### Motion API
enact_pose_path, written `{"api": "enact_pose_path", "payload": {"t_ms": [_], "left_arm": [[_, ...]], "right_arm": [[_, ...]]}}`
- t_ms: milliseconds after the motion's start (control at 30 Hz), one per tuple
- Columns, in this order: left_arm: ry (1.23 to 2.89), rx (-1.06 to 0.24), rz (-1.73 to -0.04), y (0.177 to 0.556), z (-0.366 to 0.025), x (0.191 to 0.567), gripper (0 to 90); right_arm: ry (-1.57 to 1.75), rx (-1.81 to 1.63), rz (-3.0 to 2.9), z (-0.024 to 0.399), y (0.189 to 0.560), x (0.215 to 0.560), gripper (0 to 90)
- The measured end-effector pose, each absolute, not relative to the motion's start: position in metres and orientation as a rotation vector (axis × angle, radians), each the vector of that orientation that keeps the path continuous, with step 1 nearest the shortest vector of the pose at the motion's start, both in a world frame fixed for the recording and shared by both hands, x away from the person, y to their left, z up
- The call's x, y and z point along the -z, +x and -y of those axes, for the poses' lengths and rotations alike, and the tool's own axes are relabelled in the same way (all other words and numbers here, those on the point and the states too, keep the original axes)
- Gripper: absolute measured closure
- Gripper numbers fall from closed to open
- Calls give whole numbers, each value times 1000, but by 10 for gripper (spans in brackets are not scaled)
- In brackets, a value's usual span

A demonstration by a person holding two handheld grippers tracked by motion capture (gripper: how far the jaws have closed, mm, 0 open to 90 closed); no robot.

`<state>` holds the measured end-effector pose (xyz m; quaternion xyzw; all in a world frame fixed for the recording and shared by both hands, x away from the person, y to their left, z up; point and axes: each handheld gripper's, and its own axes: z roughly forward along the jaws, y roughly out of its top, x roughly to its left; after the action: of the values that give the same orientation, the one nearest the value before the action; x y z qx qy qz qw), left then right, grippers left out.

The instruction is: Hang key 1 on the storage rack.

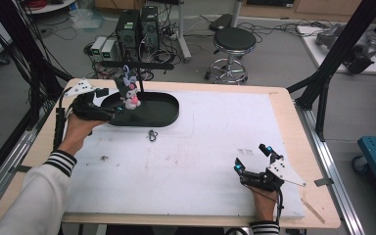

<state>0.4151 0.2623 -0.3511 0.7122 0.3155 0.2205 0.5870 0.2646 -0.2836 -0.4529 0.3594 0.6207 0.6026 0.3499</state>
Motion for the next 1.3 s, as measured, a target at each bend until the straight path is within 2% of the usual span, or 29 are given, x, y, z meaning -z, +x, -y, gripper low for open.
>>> {"api": "enact_pose_path", "payload": {"t_ms": [333, 800, 1300], "left_arm": [[1583, -507, -627, 387, -269, 363, 17], [1539, -519, -577, 339, -283, 375, 17], [1580, -522, -583, 331, -289, 388, 17]], "right_arm": [[922, -1558, -1608, 284, 265, 453, 6], [922, -1556, -1606, 283, 265, 453, 6], [929, -1561, -1608, 284, 264, 453, 6]]}}
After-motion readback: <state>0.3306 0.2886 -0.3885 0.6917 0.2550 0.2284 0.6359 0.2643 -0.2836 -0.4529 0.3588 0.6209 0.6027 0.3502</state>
